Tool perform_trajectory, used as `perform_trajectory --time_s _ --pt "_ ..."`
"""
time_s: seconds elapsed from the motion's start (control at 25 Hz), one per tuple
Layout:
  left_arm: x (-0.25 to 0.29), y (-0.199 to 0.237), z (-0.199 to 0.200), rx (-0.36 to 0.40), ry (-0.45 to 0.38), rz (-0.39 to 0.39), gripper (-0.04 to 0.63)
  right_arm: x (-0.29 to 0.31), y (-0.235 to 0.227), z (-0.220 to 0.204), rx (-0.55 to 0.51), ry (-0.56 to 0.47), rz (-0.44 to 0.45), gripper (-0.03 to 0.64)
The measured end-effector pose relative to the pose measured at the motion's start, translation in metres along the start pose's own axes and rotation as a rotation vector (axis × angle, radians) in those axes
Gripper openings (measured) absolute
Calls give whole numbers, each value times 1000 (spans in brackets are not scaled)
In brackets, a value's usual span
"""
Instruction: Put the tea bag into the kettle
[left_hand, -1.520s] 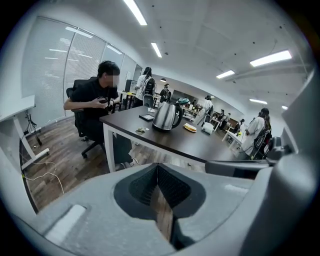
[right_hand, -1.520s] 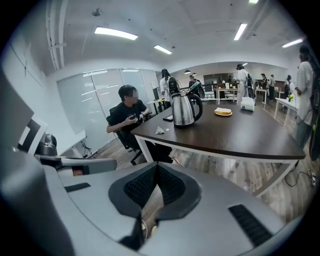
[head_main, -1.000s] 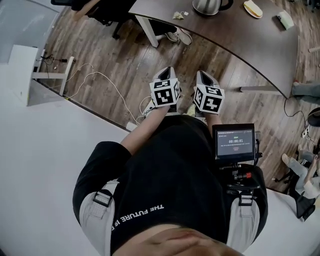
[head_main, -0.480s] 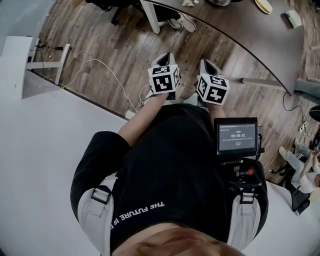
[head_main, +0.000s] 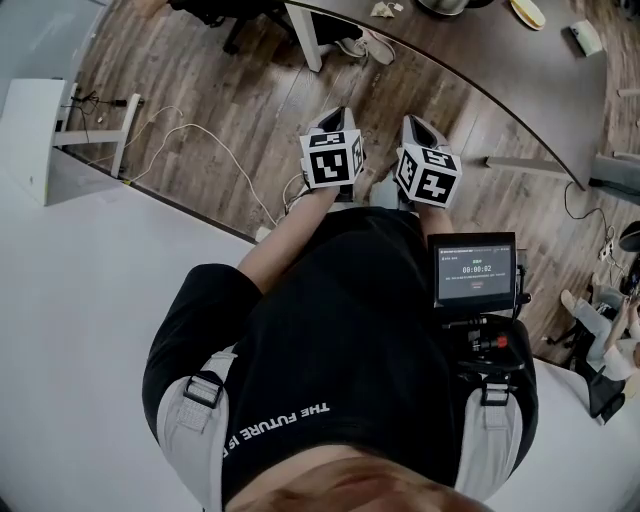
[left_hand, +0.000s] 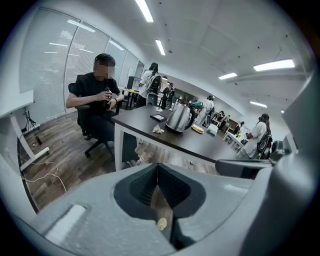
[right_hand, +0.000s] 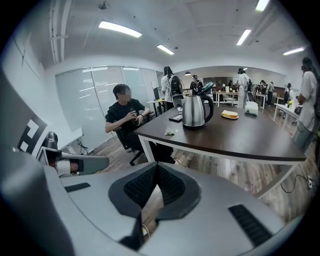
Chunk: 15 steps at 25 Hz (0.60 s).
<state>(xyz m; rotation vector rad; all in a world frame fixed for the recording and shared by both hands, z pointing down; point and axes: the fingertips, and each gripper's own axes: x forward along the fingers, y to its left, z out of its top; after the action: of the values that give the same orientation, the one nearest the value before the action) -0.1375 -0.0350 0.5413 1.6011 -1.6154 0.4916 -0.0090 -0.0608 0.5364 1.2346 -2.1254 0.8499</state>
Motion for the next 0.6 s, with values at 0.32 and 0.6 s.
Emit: perform_trajectory --time_s 0.32,0.6 --pt "5 0 1 0 -1 -7 6 0 -11 1 23 -8 -20 6" --pt "4 1 7 8 -18 -11 6 0 -6 6 12 -25 -13 6"
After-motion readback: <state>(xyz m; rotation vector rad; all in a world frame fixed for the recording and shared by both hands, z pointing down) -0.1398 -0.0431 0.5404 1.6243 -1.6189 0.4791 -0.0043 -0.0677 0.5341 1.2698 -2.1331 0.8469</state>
